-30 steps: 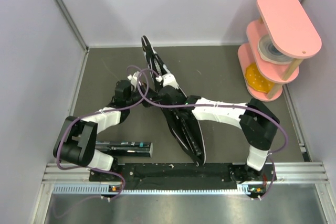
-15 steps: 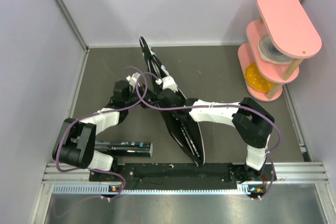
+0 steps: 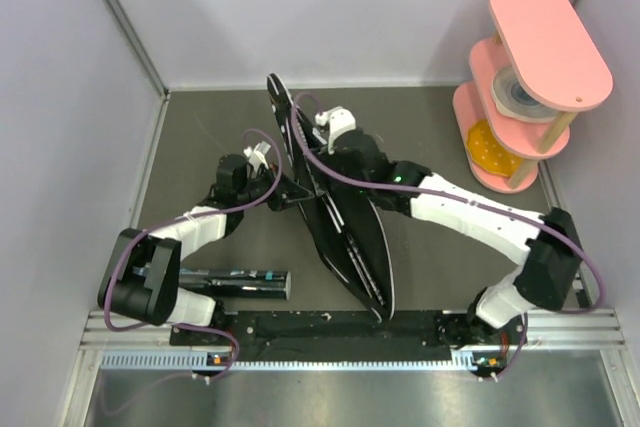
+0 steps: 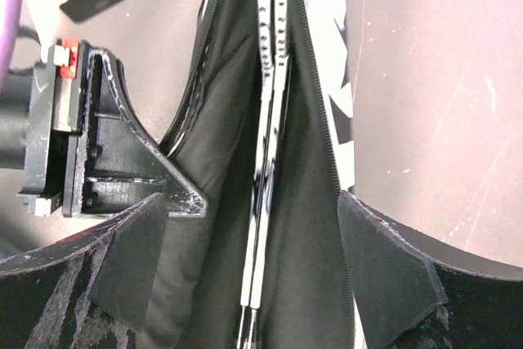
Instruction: Pack up the badminton gear
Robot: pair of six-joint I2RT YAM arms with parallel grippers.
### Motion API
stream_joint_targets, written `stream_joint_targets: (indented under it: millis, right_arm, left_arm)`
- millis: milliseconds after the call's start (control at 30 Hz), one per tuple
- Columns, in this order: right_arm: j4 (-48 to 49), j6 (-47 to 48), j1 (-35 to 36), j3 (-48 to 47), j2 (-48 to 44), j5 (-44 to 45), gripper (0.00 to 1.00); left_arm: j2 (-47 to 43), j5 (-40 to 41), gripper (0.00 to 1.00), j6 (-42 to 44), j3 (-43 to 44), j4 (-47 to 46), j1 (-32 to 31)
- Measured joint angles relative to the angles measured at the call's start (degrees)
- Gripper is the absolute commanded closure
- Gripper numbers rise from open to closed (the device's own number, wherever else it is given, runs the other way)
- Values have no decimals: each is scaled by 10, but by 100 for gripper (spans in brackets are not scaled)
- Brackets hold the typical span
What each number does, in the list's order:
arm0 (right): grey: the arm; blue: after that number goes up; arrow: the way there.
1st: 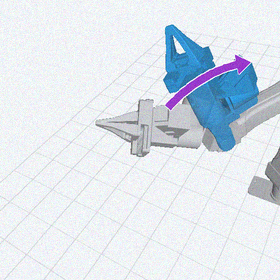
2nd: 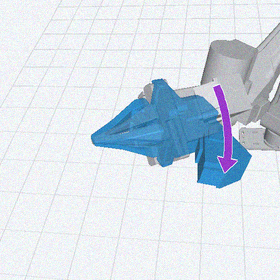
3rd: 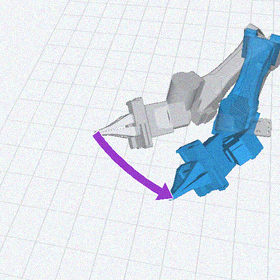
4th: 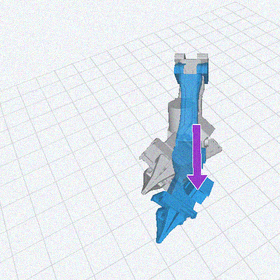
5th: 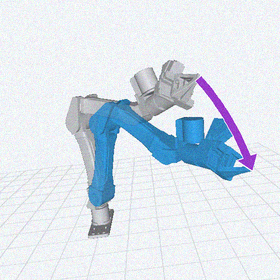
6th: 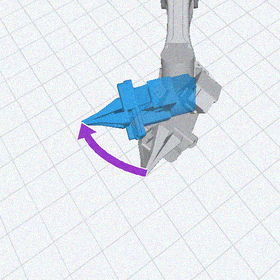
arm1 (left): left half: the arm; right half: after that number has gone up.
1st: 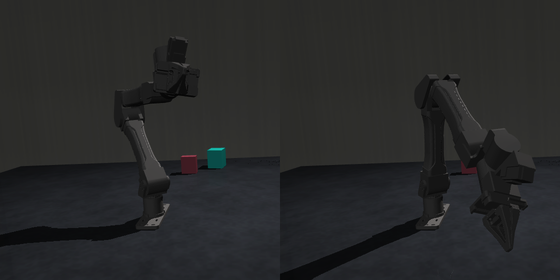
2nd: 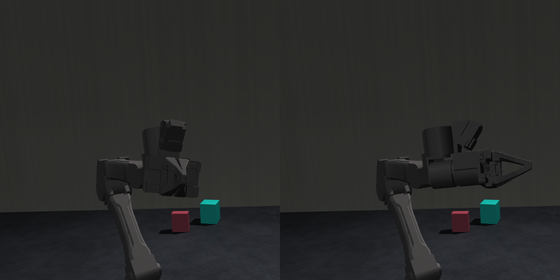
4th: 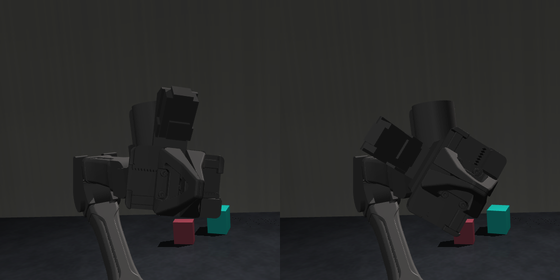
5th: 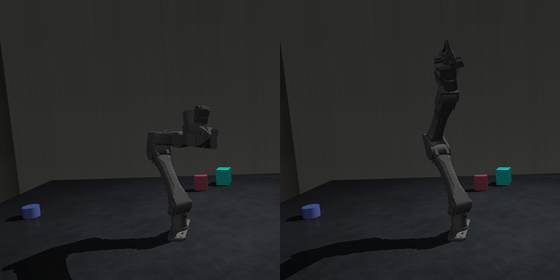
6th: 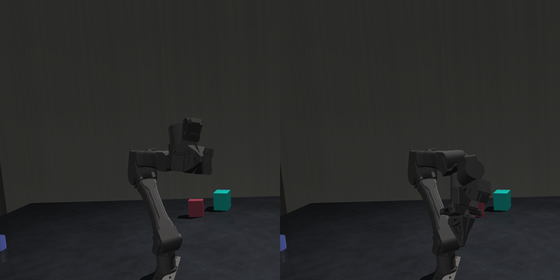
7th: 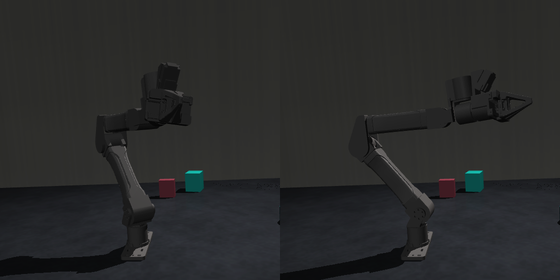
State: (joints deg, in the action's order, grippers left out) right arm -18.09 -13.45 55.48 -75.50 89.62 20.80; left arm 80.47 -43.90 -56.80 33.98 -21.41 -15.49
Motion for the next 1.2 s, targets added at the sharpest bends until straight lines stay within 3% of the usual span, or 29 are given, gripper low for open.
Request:
stream_joint_targets:
  millis: [167,267,367,633,700,733,900,1100,1200]
  right_arm:
    - [-5,2,-81,1,-40,-106,16]
    - [-11,5,-115,10,-36,-141,21]
    - [-16,9,-121,23,-26,-176,34]
    - [9,-18,-122,70,-10,-247,81]
    - [23,-37,-122,74,-9,-261,95]
    - [32,-50,-122,76,-9,-268,100]
    - [74,-138,-122,90,-8,-287,100]
    - [147,-234,-120,133,-8,-297,100]
    - [158,-247,-111,136,-8,-288,100]
  left_arm:
    - [-5,0,100,7,1,12,0]
    - [-5,0,100,11,6,21,-1]
    - [-5,0,100,13,8,26,-1]
    - [-16,0,98,18,19,52,-2]
    - [-20,2,87,26,27,66,-4]
    - [-23,5,71,31,31,73,-5]
    - [-42,16,37,57,52,98,-22]
    - [-80,45,19,89,62,132,-56]
    - [-86,72,19,99,77,165,-59]
